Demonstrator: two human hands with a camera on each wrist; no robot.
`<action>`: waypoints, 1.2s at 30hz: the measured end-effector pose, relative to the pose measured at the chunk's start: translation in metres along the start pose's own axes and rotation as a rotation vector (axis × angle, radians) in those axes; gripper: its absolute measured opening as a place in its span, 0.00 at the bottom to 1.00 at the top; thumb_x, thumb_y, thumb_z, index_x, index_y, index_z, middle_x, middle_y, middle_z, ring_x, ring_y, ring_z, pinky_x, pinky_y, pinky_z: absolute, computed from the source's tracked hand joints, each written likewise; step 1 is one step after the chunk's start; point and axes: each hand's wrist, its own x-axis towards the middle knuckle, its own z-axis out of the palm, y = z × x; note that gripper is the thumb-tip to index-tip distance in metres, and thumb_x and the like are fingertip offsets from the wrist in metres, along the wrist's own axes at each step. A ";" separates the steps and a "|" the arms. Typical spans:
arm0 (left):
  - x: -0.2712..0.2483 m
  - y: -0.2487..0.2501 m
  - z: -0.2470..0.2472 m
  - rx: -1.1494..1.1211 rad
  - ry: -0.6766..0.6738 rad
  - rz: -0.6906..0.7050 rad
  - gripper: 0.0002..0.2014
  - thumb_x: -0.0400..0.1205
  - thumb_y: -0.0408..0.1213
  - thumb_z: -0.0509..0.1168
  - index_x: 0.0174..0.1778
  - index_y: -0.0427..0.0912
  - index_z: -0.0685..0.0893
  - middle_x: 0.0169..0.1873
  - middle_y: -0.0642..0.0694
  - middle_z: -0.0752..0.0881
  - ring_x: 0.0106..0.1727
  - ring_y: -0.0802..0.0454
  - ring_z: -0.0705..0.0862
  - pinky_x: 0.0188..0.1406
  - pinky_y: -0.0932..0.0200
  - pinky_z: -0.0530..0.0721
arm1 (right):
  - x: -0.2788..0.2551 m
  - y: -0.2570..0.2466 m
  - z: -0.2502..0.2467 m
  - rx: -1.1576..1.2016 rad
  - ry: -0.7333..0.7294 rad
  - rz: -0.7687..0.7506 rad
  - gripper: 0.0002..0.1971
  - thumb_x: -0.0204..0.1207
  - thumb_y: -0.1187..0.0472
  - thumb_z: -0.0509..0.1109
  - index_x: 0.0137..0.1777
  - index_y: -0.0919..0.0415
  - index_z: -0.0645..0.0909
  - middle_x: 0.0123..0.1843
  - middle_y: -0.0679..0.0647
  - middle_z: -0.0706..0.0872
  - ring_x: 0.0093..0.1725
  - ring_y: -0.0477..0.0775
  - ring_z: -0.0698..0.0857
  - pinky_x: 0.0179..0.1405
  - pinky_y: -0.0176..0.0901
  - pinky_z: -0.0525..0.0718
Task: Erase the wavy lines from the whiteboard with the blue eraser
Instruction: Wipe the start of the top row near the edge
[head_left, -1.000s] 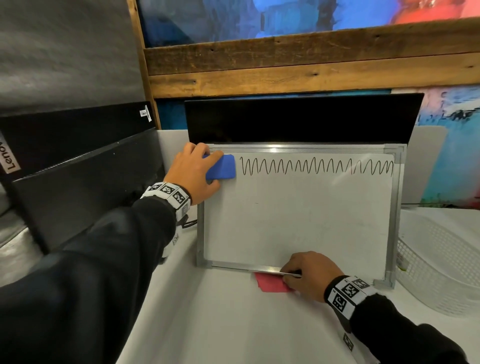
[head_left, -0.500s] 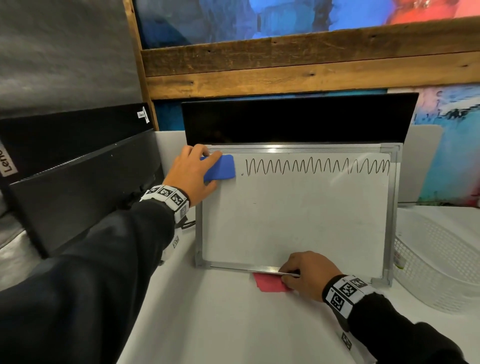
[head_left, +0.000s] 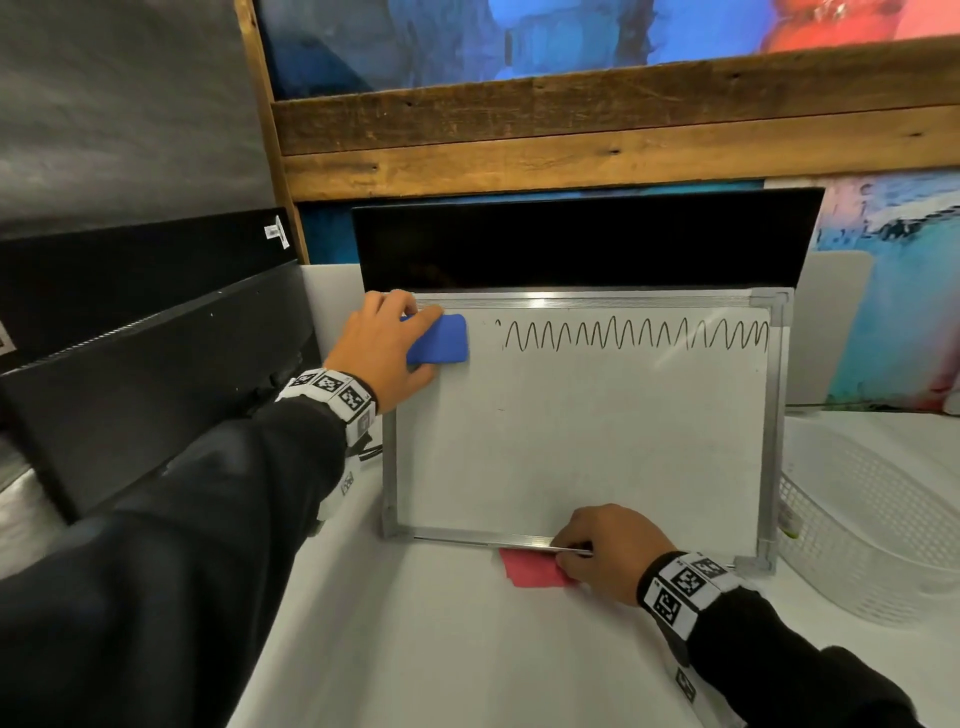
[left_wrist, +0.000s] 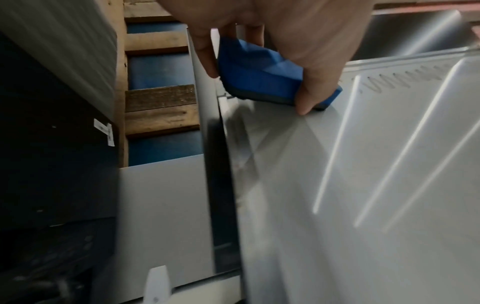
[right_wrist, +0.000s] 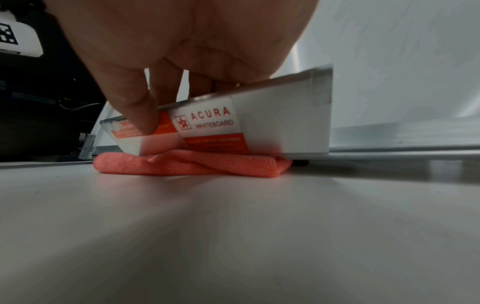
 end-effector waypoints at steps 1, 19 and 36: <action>0.004 0.007 0.001 -0.006 0.014 0.004 0.32 0.76 0.54 0.69 0.75 0.52 0.71 0.62 0.46 0.74 0.63 0.44 0.71 0.59 0.47 0.79 | 0.000 0.000 0.000 0.001 0.001 0.000 0.10 0.73 0.48 0.65 0.49 0.40 0.87 0.44 0.39 0.82 0.44 0.43 0.81 0.43 0.39 0.78; 0.010 0.036 0.011 -0.057 0.012 0.083 0.34 0.77 0.55 0.69 0.79 0.52 0.68 0.62 0.46 0.73 0.63 0.46 0.71 0.61 0.48 0.79 | 0.000 -0.001 0.000 0.009 0.002 -0.015 0.10 0.74 0.49 0.66 0.48 0.42 0.88 0.45 0.42 0.84 0.44 0.45 0.82 0.43 0.40 0.79; 0.015 0.049 0.014 -0.038 -0.011 0.235 0.32 0.74 0.52 0.70 0.76 0.53 0.73 0.60 0.46 0.74 0.60 0.46 0.71 0.58 0.50 0.77 | 0.000 -0.002 -0.003 -0.023 -0.022 -0.027 0.10 0.72 0.51 0.65 0.31 0.39 0.80 0.40 0.42 0.79 0.42 0.48 0.81 0.32 0.35 0.69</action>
